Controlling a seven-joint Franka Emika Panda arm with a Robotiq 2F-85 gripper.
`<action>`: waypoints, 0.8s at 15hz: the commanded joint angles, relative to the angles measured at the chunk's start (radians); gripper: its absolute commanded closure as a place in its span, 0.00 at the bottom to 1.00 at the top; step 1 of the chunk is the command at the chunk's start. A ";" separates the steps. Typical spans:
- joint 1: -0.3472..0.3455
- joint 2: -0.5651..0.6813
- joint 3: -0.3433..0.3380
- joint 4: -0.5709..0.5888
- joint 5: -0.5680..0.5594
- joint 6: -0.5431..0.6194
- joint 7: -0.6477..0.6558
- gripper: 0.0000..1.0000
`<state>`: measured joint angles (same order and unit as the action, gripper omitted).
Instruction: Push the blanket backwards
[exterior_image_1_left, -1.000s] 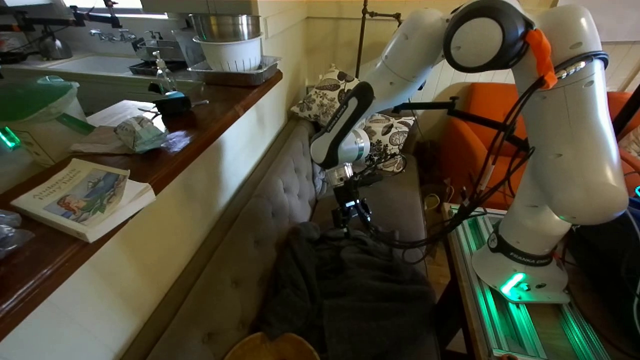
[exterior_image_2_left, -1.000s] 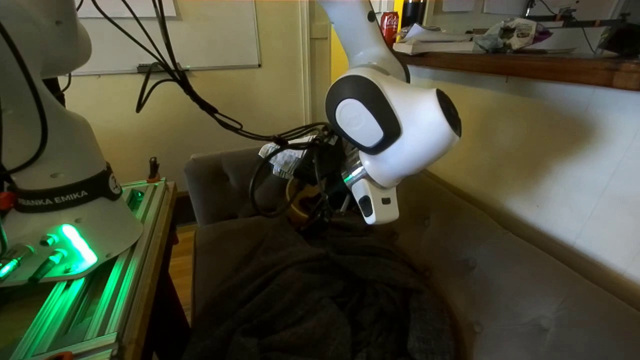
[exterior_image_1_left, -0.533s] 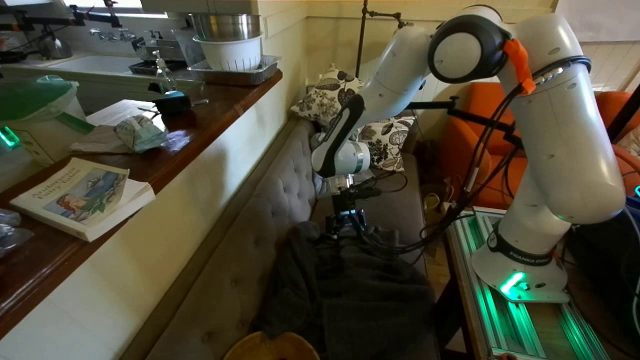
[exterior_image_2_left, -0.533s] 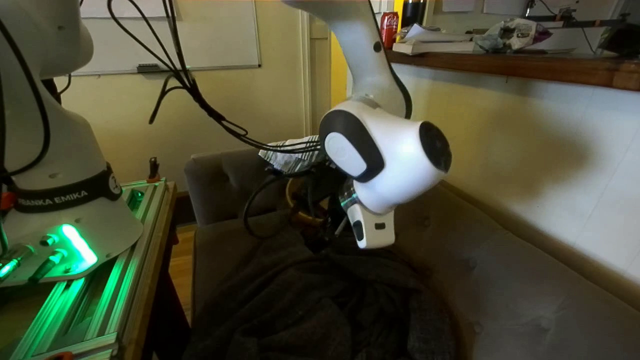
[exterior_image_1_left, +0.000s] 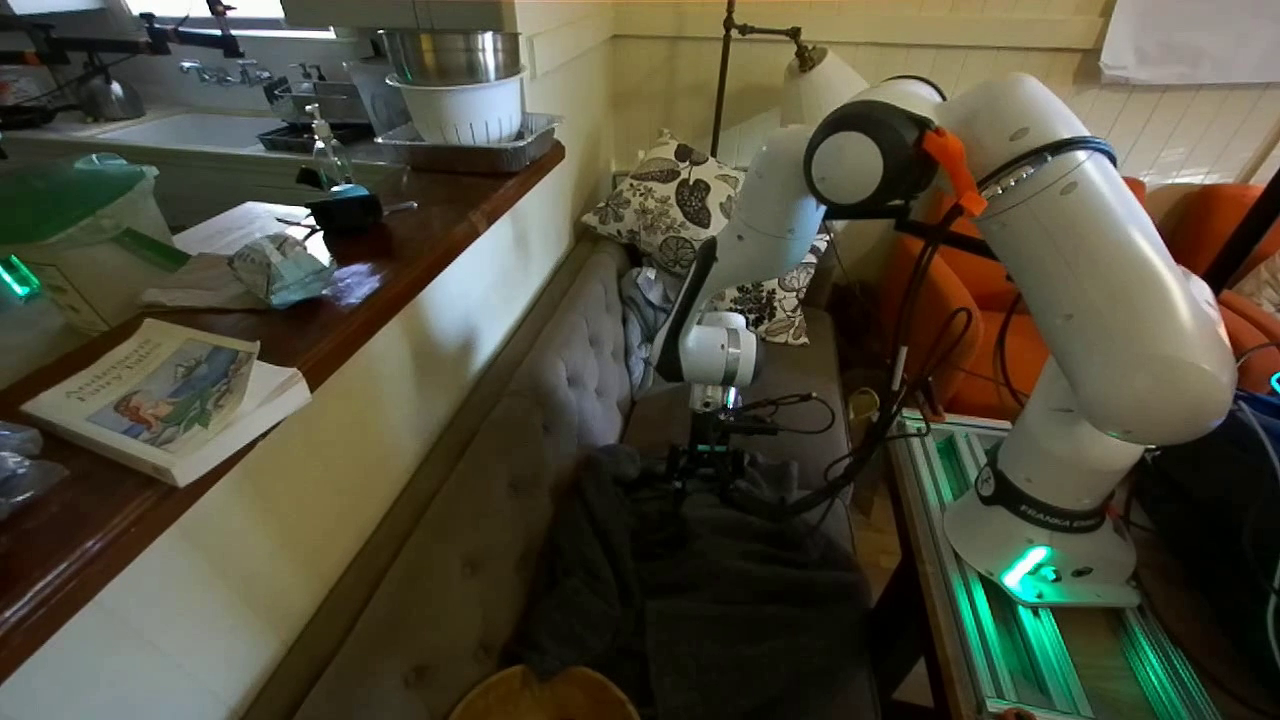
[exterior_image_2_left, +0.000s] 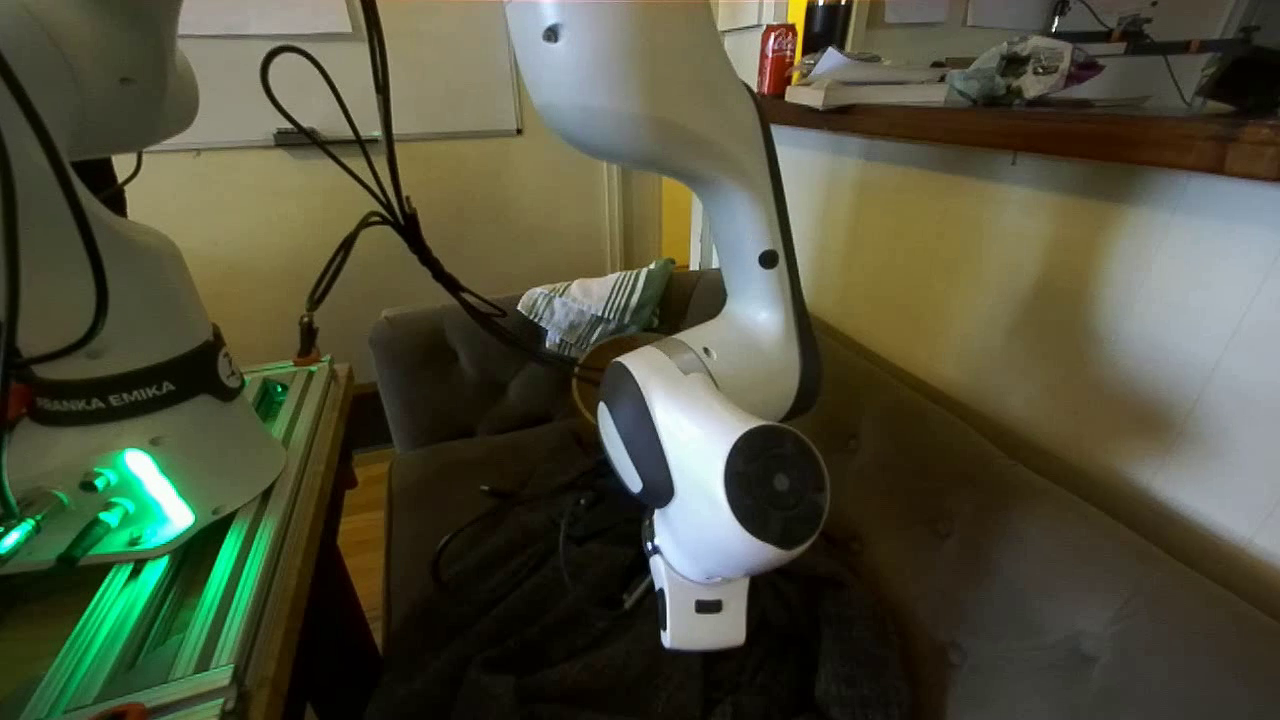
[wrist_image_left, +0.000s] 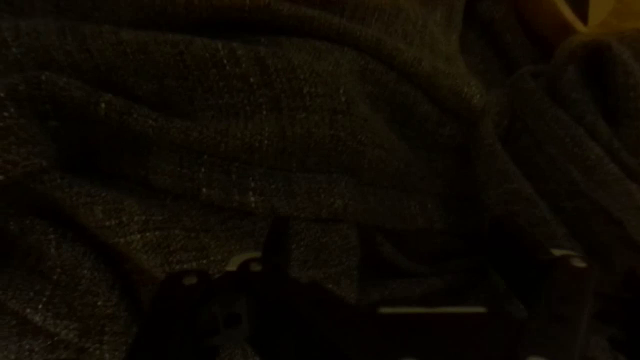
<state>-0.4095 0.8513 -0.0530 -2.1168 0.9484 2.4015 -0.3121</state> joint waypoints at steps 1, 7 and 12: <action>0.039 0.074 -0.008 0.045 0.054 0.104 0.037 0.00; 0.056 0.095 -0.026 0.061 0.012 0.084 0.151 0.00; 0.110 0.115 0.006 0.060 0.089 0.289 0.163 0.00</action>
<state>-0.3433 0.9493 -0.0706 -2.0524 0.9770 2.5549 -0.1504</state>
